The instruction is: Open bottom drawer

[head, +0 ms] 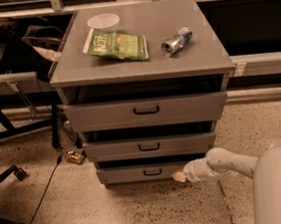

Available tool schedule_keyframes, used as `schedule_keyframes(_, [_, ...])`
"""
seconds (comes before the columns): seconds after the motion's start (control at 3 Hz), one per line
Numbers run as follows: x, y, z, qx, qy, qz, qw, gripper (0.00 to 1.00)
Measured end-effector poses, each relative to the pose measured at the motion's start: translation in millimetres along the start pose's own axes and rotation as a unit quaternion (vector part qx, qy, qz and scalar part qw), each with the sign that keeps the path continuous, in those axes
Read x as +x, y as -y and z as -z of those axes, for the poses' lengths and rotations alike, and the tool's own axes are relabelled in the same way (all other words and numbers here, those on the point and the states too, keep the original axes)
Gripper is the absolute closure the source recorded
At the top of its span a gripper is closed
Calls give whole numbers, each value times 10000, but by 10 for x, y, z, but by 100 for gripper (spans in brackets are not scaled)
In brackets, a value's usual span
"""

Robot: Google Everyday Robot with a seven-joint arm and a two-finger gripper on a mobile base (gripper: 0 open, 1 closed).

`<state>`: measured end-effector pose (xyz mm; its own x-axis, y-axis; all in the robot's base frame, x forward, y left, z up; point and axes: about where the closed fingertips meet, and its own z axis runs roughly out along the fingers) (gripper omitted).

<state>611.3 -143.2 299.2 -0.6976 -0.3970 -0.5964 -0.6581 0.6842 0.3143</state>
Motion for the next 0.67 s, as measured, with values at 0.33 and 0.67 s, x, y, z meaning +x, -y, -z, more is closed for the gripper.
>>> schedule_keyframes(0.33, [9, 284, -208, 237, 249, -61, 9994, 100])
schedule_keyframes(0.67, [-11, 513, -336, 591, 512, -229, 9967, 100])
